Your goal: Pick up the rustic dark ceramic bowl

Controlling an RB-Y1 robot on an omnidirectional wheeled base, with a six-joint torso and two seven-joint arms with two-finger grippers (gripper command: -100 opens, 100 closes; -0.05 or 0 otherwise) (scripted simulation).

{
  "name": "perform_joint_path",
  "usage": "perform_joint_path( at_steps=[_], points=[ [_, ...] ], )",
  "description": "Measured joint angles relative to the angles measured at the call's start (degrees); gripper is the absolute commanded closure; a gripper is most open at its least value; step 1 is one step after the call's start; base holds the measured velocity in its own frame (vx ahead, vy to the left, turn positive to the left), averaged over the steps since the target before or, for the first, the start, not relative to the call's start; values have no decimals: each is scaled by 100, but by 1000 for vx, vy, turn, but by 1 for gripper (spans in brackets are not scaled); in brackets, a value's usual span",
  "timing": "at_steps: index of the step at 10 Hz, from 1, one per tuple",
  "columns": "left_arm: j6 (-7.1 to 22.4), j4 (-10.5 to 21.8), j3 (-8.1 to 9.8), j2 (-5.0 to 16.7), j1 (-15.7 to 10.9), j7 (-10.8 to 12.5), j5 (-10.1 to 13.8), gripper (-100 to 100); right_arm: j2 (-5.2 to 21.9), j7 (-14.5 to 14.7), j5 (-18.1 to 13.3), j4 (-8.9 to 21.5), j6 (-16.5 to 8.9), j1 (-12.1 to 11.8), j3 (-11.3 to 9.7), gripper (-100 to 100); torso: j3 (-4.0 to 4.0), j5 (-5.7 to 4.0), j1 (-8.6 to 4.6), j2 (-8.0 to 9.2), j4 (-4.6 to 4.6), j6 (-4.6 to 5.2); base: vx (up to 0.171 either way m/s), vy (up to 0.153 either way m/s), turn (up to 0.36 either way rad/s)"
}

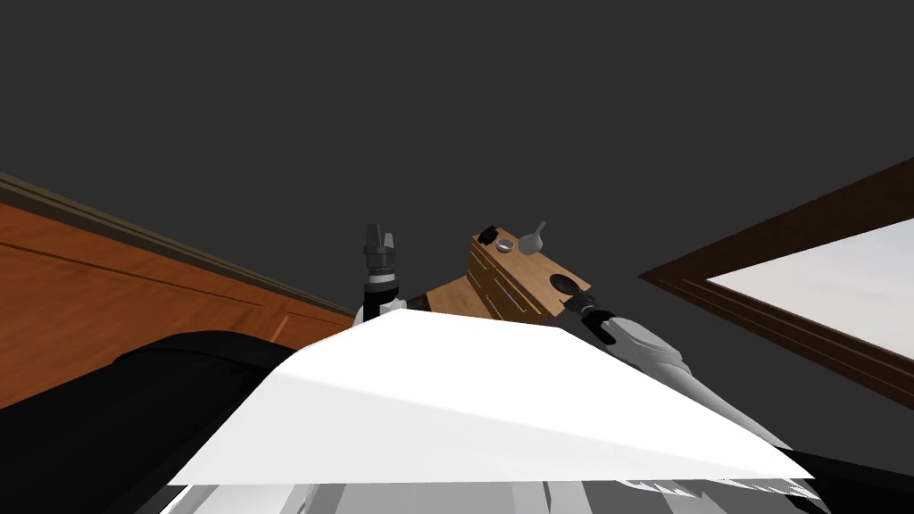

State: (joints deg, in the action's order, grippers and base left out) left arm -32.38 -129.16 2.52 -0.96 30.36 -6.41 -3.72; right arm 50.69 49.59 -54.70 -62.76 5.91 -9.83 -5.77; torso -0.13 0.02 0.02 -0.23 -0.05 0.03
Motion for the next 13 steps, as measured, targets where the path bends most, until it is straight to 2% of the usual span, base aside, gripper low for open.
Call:
perform_joint_path(
  at_steps=[2,4,5,6,9,10,12,13],
  points=[
    [0,0,0,0,0,0,0,0,83,174,-26,194,-116,29,-84,-100,1,-1,-2,0,1,0,67,0,90],
    [0,0,0,0,0,0,0,0,35,372,-85,420,-167,9,-134,-100,1,0,5,2,1,2,44,15,10],
    [0,0,0,0,0,0,0,0,34,381,-86,423,-176,7,-139,0,7,1,4,12,3,2,0,0,0],
    [0,0,0,0,0,0,0,0,34,381,-86,422,-175,8,-138,-100,12,0,2,20,5,2,-25,-22,109],
    [0,0,0,0,-1,0,0,0,18,-5,-193,857,-316,392,-491,-100,25,-3,-11,42,10,2,-56,-34,133],
    [0,0,0,0,-2,0,0,0,42,-202,-210,989,-428,555,-725,-100,24,-6,-15,41,10,-4,-26,-37,116],
    [0,0,0,0,-1,0,0,0,-8,-328,-271,1184,-426,683,-745,-100,17,-11,-21,31,5,1,-38,-23,43],
    [0,0,0,0,-1,0,0,0,-32,-440,-314,1360,-458,835,-857,-100,12,-18,-30,23,3,-5,-33,-41,79]
  ],
)
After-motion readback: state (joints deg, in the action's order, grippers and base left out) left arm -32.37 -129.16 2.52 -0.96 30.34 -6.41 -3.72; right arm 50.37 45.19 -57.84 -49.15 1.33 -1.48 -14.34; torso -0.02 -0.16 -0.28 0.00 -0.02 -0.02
